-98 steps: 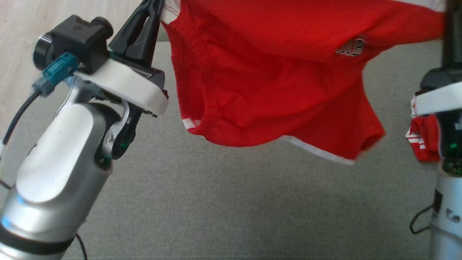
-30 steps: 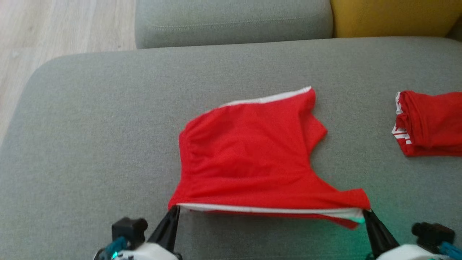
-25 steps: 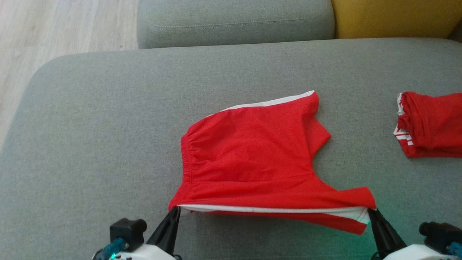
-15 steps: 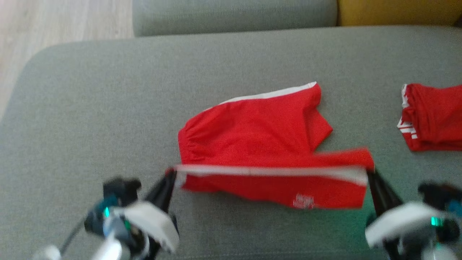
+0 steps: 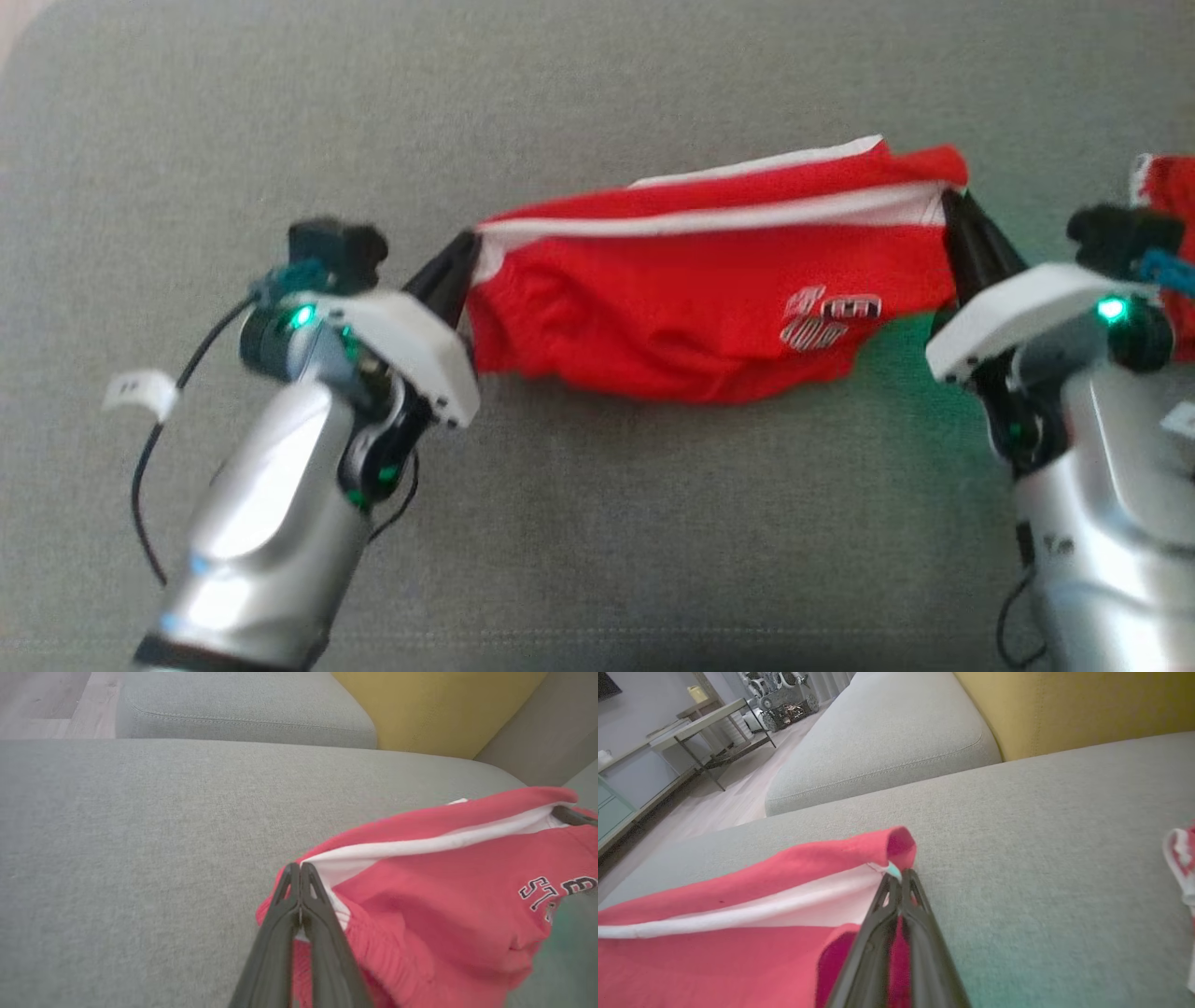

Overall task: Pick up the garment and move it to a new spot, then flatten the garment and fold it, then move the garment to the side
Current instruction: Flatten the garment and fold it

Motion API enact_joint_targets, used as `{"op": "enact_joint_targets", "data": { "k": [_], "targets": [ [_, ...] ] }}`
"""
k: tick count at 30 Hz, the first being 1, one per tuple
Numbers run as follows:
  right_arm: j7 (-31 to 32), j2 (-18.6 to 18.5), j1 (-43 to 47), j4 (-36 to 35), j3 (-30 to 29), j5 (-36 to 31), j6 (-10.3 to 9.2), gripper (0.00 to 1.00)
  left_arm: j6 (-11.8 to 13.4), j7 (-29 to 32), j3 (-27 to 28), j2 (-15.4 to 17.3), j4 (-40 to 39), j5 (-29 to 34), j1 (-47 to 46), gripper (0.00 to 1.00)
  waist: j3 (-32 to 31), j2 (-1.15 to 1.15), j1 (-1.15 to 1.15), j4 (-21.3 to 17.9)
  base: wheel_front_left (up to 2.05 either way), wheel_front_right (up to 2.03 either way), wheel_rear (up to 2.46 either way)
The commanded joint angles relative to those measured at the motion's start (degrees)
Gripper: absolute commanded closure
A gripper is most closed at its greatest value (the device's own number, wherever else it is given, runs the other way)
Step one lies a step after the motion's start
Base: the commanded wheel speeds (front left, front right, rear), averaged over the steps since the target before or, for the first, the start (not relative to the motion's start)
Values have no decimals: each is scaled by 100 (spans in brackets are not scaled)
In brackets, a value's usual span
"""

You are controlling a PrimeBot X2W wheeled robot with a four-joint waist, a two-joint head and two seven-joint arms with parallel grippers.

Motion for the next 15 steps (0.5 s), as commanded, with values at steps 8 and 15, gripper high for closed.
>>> {"op": "enact_joint_targets", "data": {
  "k": [8,15],
  "targets": [
    [-568,-204,-962,1090,514,178,-5,100,-285,-473,67,-195,974,11,-1030,100,339,0,0,130,0,0,0],
    [-1314,-255,-1117,1648,946,356,-5,0,-422,-984,-22,-309,1569,-96,-1051,0,264,0,0,113,0,0,0]
  ]
}}
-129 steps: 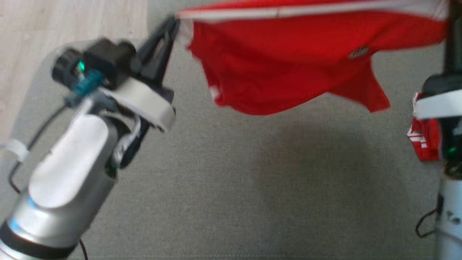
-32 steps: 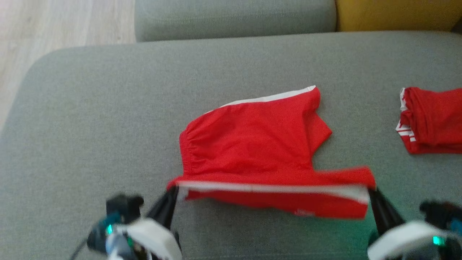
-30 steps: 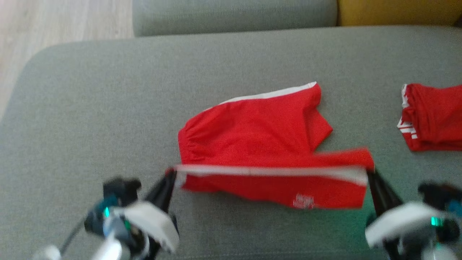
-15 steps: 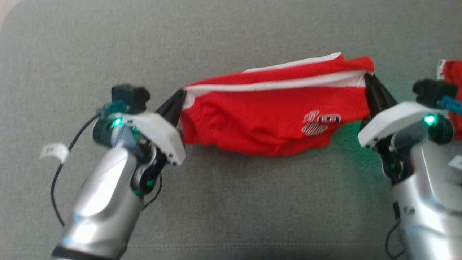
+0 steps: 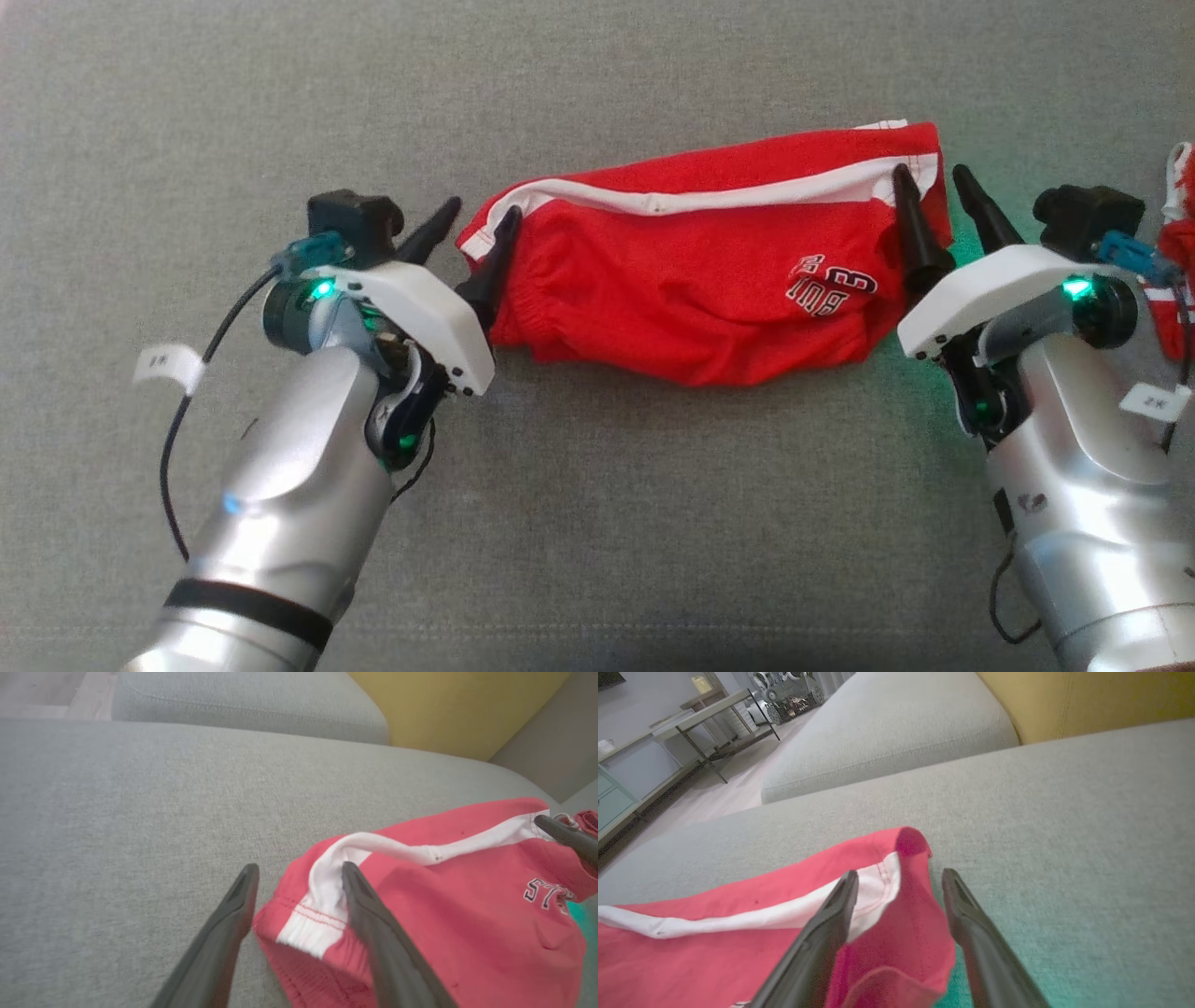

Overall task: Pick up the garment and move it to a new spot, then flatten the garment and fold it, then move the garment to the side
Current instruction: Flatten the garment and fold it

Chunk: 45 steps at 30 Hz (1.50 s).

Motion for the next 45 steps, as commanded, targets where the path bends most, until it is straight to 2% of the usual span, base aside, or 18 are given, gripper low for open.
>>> {"op": "enact_joint_targets", "data": {
  "k": [1,4,9,13,17,22,31,45],
  "targets": [
    [-233,-42,-90,-185,193,14,-5,0,42,-244,214,121,-139,-22,-73,0,-72,0,0,-11,0,0,0],
    [-616,-89,71,-340,296,-36,-5,0,223,-668,307,134,-227,0,164,0,-175,0,0,-25,0,0,0],
    [-972,-149,476,-853,223,-375,-5,0,741,-1114,624,206,-817,132,675,0,-339,0,0,-39,0,0,0],
    [-1016,-91,903,-1393,23,-657,-5,0,1177,-1168,1046,265,-1762,403,1199,0,-470,0,0,-62,0,0,0],
    [-850,94,1507,-2213,-255,-1043,-5,0,1434,-1171,1440,346,-2809,875,1984,0,-613,0,0,-99,0,0,0],
    [-453,246,2241,-3061,-532,-1307,-5,0,1490,-1172,1561,425,-3241,1192,2634,0,-789,0,0,-109,0,0,0],
    [80,420,3089,-4121,-744,-1461,-5,0,1434,-1172,1455,528,-3232,1373,3131,0,-934,0,0,-167,0,0,0],
    [384,499,3347,-4498,-797,-1508,-5,0,1431,-1173,1387,530,-3086,1324,3154,0,-1019,0,0,-178,0,0,0]
  ]
}}
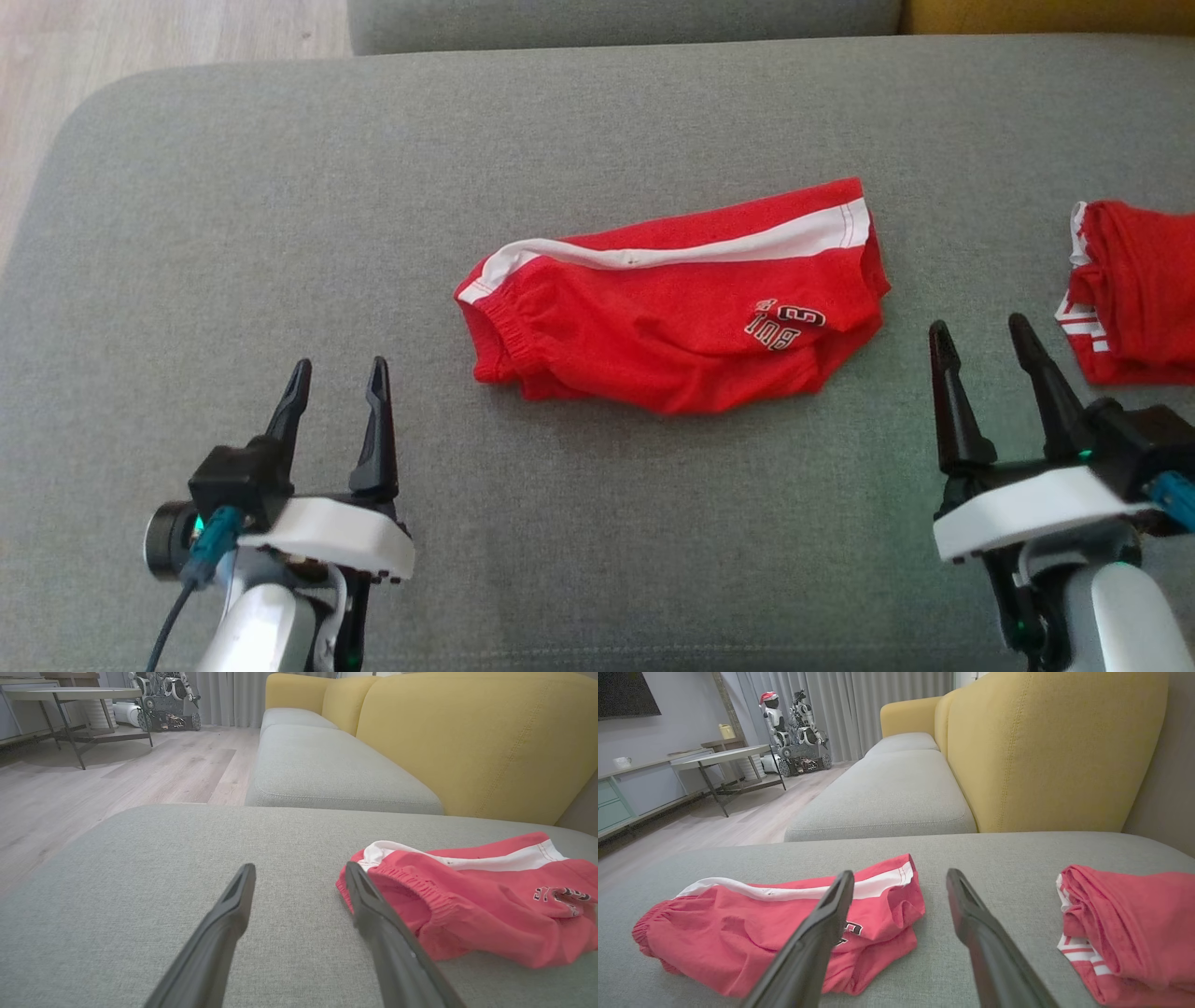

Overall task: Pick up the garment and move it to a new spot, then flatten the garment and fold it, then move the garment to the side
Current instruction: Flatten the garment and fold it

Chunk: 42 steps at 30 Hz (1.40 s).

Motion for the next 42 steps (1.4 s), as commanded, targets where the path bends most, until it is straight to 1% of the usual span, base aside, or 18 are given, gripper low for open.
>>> {"op": "enact_joint_targets", "data": {
  "k": [1,8,12,16,21,22,25,29,32,33,34,35,39,42],
  "targets": [
    [22,-15,-61,-237,116,-40,-5,0,-17,-69,154,128,-138,-4,-138,0,4,0,0,5,0,0,0],
    [88,-7,-132,-151,81,-34,-5,0,-19,-70,117,125,-146,-10,-213,0,68,0,0,47,0,0,0],
    [119,-8,-425,149,63,0,-5,0,-34,-69,65,92,-179,4,-348,0,236,0,0,140,0,0,0],
    [102,-73,-967,773,87,7,-5,0,-71,-69,18,47,-200,23,-545,0,465,0,0,265,0,0,0],
    [139,-90,-1669,1912,48,-107,-5,0,-139,-69,-36,-29,-193,73,-745,0,690,0,0,431,0,0,0],
    [139,-90,-1669,1912,48,-107,-5,0,-139,-69,-36,-29,-193,73,-745,0,690,0,0,431,0,0,0],
    [172,-69,-1865,2501,-166,-224,-5,0,-179,-70,-80,-98,-153,108,-822,0,740,0,0,535,0,0,0],
    [275,-24,-1889,3003,-393,-301,-5,0,-215,-70,-59,-151,-125,124,-855,0,754,0,0,574,0,0,0],
    [375,-5,-1861,3246,-283,-160,-5,0,-231,-70,-18,-174,-122,134,-833,0,739,0,0,543,0,0,0],
    [416,-2,-1859,3316,-193,-28,-5,57,-240,-70,-10,-174,-122,147,-825,0,729,0,0,525,0,0,0],
    [420,-1,-1864,3361,-112,76,-5,87,-244,-70,-2,-170,-120,165,-816,0,720,0,0,503,0,0,0],
    [414,0,-1869,3398,-43,163,-5,100,-247,-70,7,-171,-119,174,-809,0,716,0,0,483,0,0,0],
    [321,1,-1848,3444,138,426,-5,100,-269,-70,45,-164,-121,209,-791,0,672,0,0,406,0,0,0],
    [172,2,-1716,3343,184,589,-5,100,-274,-70,86,-154,-129,223,-750,0,611,0,0,353,0,0,0]
  ]
}}
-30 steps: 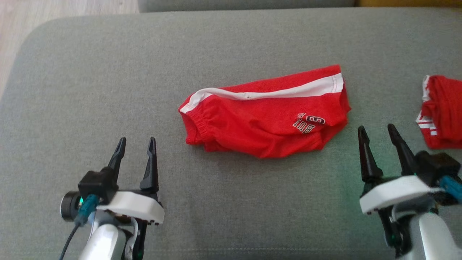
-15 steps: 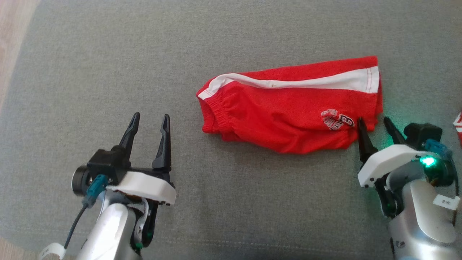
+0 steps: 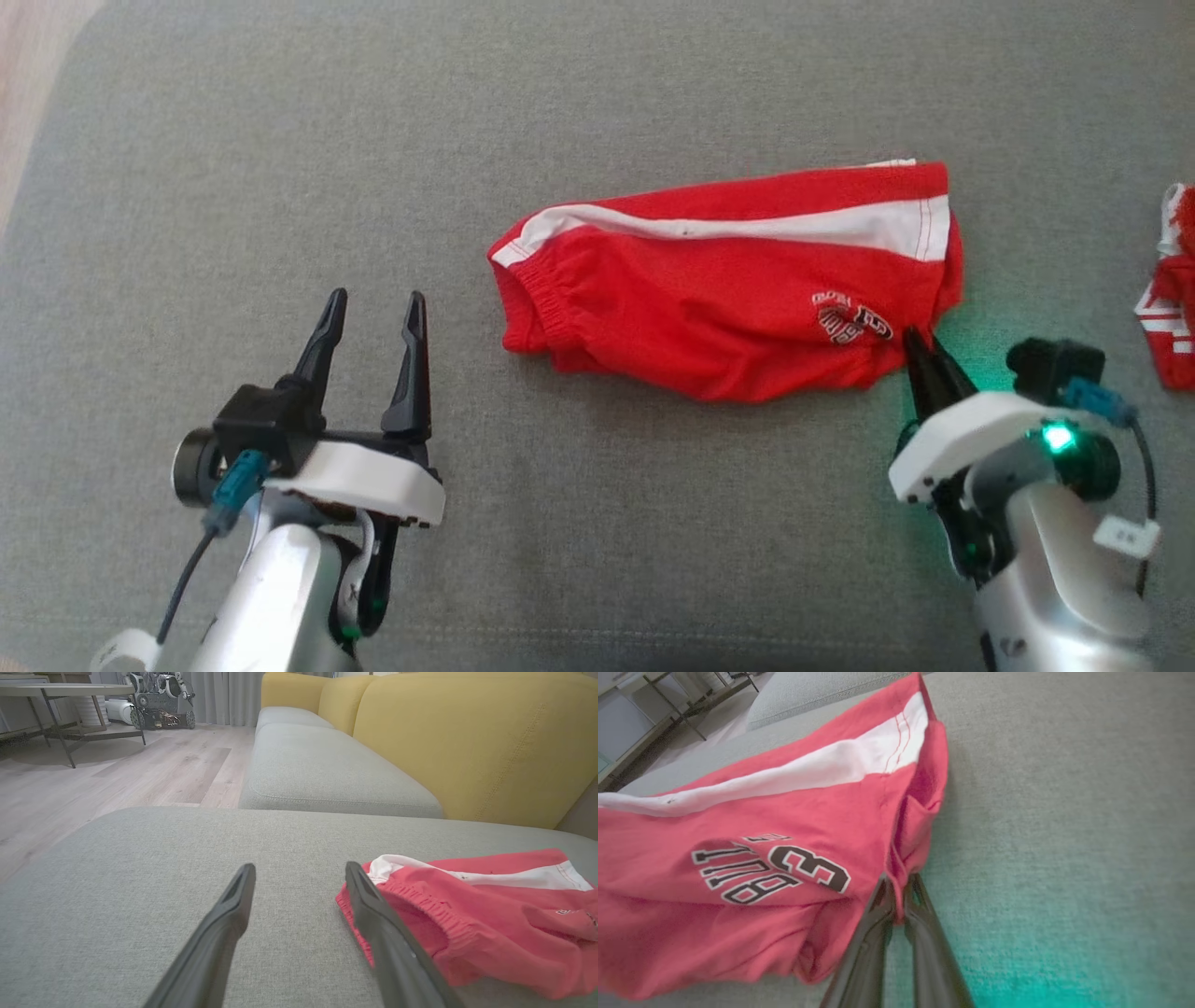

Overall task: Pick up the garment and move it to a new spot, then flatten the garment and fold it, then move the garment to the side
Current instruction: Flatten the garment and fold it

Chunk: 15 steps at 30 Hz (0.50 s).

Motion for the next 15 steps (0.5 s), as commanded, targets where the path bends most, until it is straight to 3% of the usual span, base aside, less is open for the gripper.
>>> {"op": "enact_joint_targets", "data": {
  "k": [1,15],
  "targets": [
    [-93,16,248,-202,122,71,-5,100,-23,-69,235,65,-161,71,-97,0,-76,0,0,-47,0,0,0],
    [-13,17,1208,-870,-312,242,-5,100,-15,-69,301,68,-209,67,139,0,-285,0,0,-211,0,0,0]
  ]
}}
